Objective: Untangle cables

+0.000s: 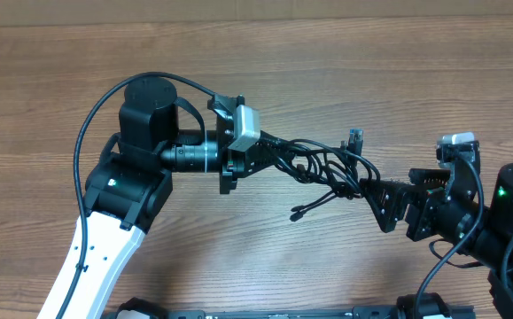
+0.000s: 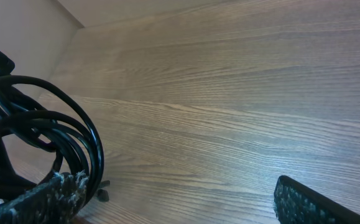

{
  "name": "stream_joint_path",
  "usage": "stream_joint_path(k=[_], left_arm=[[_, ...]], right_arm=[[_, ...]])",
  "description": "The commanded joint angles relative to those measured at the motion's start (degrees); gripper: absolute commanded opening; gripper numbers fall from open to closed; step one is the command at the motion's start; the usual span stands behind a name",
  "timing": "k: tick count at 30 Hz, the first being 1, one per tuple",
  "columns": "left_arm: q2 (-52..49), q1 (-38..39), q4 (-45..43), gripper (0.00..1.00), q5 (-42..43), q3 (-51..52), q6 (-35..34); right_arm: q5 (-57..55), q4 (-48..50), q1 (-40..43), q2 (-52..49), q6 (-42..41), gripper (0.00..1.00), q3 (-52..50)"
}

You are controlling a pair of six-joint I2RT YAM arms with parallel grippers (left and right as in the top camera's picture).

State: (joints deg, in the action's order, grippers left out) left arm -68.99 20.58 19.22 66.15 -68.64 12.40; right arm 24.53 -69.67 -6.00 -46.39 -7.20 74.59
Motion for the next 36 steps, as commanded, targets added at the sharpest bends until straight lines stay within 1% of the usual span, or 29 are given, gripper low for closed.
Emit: stream_joint_path(k=[1,9,11,14,18,25,27,29,31,33,36], left_arm=[[1.14,-0.04,-0.44,0.04,-0.57,-1.27,-0.66],[1.14,-0.04,-0.37,0.04,-0.94,-1.27,-0.61],[1.14,-0.07,0.15,0.04,-2.91,-1.27,-0.63],[1.14,-0.04,0.44,0.04,-4.76,-1.27,-0.68],[1.14,-0.04,0.37,0.04,-5.22,-1.27,-0.63],[1.14,-0.04,0.11,0.04,-4.98,-1.27,-0.66],[1.14,-0.04,0.0,0.04,-3.74,-1.27,-0.61],[1.14,-0.04,0.09,0.04,-3.08,-1.27,-0.59],[1.14,-0.04,0.44,0.04,-3.04,-1.27,-0.28],[1.14,-0.04,1.05,0.04,-1.03,-1.27,2.16],[1.14,-0.04,1.18,0.04,0.61,-1.27,3.32]], right_arm=[[-0.07,0.31,0.09,0.17,0.7,1.0,1.68],[-1.55,5.42,0.09,0.17,0.63,1.0,1.81],[-3.06,6.29,0.09,0.17,0.61,1.0,2.62],[-3.52,6.05,0.09,0.17,0.66,1.0,5.14],[-3.61,5.92,0.09,0.17,0.66,1.0,7.89],[0.04,4.44,0.09,0.15,1.57,1.0,8.15],[-0.04,3.69,0.09,0.15,2.64,1.0,8.15],[-2.27,3.43,0.09,0.15,2.56,1.0,8.15],[-7.61,3.48,0.09,0.15,0.9,1.0,8.15],[-13.73,3.43,0.09,0.15,-0.9,1.0,8.15],[-13.92,3.41,0.09,0.15,0.13,1.0,8.15]])
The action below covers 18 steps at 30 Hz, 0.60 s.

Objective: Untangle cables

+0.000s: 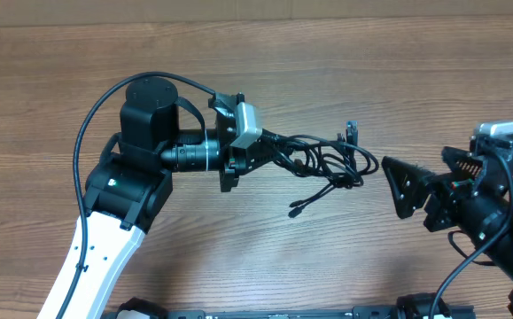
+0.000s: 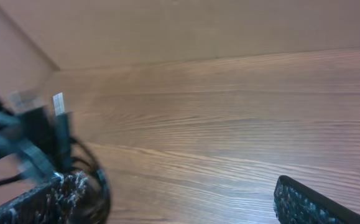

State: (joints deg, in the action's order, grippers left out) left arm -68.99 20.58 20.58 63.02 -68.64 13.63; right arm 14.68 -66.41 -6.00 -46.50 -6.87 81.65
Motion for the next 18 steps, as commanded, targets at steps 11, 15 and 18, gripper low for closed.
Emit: stream_joint_path(k=[11,15,18], left_arm=[[1.14,-0.04,-0.26,0.04,0.17,-1.27,-0.46],[1.14,-0.04,-0.39,0.04,-0.26,-1.27,-0.87],[1.14,-0.04,-0.46,0.04,-0.26,-1.27,-1.01]], right_arm=[[9.7,-0.33,0.07,0.26,6.75,1.0,1.09],[11.72,-1.33,0.09,0.26,8.61,1.0,1.09],[12.04,-1.9,0.07,0.26,8.9,1.0,1.09]])
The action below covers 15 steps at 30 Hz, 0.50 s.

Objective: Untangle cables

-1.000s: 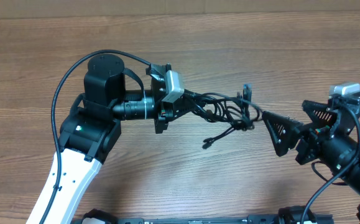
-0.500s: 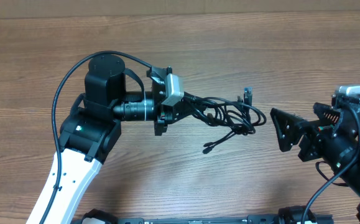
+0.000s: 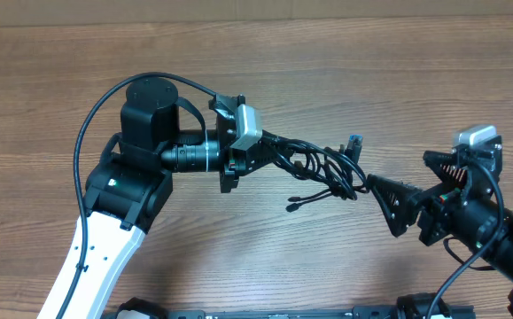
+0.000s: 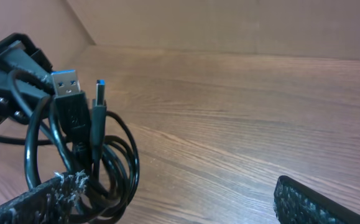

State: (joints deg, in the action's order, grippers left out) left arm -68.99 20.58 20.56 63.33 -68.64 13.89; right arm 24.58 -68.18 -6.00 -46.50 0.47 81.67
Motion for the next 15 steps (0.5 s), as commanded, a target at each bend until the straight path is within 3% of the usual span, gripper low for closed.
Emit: stream_joint_path(k=[1,15], left_arm=[[1.14,-0.04,-0.44,0.04,-0.57,-1.27,-1.29],[1.14,2.43,-3.32,0.04,0.13,-1.27,-6.69]], right_arm=[[2.21,-0.31,0.07,0.26,1.57,1.0,1.07],[7.3,-0.76,0.07,0.26,4.35,1.0,1.07]])
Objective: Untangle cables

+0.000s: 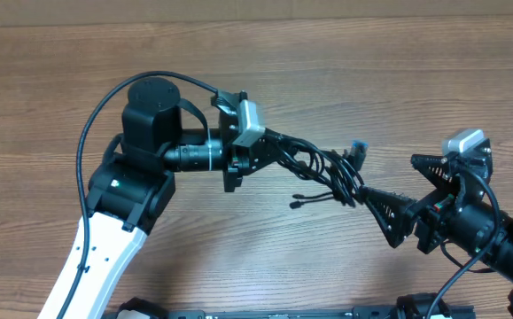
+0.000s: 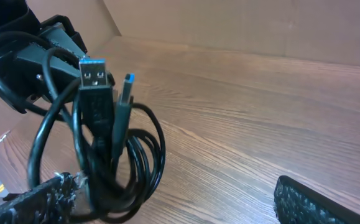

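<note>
A tangle of black cables (image 1: 331,168) hangs between the two arms, with its blue-tipped USB plugs (image 1: 359,147) pointing right and one loose end (image 1: 299,203) dangling below. My left gripper (image 1: 278,147) is shut on the bundle's left end. My right gripper (image 1: 396,186) is open at the bundle's right end, its lower finger (image 1: 380,206) against the loops. In the right wrist view the loops (image 2: 127,165) sit beside the left finger (image 2: 40,199), under the USB-A plug (image 2: 93,73). The right finger (image 2: 316,202) stands far off, and the right gripper (image 2: 173,211) holds nothing.
The wooden table (image 1: 345,53) lies under both arms. The left arm's black base (image 1: 150,106) and white link (image 1: 97,248) stand at the left. A dark rail (image 1: 283,312) runs along the front edge.
The bundle's plugs have shifted slightly right and lower. My right gripper has edged left, and the loops now reach further in past its left finger. Both jaws are unchanged.
At first my open right gripper was at the bundle's right end, while the left held the other end. Then the right gripper stood back to the right, apart from the cables. It then returned, and now its finger touches the loops.
</note>
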{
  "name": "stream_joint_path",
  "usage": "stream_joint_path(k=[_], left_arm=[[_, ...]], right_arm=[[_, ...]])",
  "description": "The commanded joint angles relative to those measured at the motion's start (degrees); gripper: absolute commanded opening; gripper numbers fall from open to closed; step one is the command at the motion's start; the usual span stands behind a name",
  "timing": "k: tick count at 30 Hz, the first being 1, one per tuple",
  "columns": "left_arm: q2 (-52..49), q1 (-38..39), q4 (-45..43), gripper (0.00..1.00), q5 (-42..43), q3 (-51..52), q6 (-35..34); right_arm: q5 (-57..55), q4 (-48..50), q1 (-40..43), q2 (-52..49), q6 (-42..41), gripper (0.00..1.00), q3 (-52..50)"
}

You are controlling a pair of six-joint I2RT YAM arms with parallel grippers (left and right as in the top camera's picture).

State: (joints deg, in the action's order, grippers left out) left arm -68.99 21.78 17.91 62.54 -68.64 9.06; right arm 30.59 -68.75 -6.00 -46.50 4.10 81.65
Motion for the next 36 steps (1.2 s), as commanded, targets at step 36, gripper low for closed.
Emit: stream_joint_path(k=[36], left_arm=[[1.18,3.39,-9.99,0.04,23.12,-1.27,-2.47]], right_arm=[[-24.28,0.87,0.09,-1.18,-11.13,1.0,1.07]])
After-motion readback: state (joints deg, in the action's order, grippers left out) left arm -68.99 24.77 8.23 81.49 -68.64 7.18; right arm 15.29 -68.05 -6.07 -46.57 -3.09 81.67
